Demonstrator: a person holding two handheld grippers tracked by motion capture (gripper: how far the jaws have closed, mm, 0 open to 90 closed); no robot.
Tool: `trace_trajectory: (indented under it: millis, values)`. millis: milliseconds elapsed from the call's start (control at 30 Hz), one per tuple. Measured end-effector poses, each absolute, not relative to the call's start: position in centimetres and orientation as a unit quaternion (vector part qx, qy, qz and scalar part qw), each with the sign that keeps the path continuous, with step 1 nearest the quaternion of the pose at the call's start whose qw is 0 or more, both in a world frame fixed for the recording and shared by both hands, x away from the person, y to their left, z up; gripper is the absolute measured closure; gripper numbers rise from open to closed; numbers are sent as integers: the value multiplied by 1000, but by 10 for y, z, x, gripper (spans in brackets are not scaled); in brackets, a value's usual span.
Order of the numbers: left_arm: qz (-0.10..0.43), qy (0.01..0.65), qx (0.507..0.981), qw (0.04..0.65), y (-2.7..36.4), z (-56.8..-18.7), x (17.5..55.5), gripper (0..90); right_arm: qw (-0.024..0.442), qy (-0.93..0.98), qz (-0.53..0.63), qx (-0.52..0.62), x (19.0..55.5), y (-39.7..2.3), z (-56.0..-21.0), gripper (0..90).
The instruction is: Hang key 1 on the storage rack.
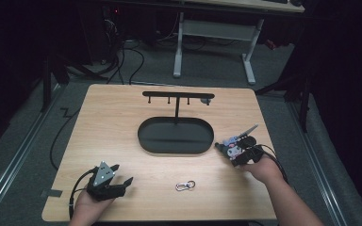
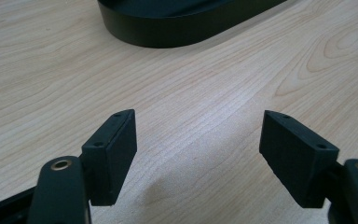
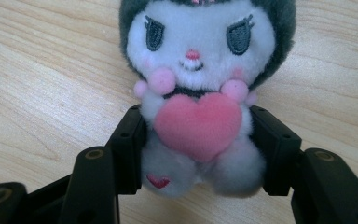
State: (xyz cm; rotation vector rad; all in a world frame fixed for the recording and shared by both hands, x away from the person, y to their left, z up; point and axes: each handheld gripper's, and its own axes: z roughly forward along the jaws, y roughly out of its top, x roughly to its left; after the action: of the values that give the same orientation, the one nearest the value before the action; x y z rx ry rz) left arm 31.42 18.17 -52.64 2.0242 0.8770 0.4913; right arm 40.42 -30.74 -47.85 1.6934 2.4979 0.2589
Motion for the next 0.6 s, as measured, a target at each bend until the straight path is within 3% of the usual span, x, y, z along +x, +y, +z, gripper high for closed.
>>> trace_trajectory:
  millis: [600]
  values:
    - [192,349,812,426,181,-527,314,281,61,823,74,559,401,-299,-468,514]
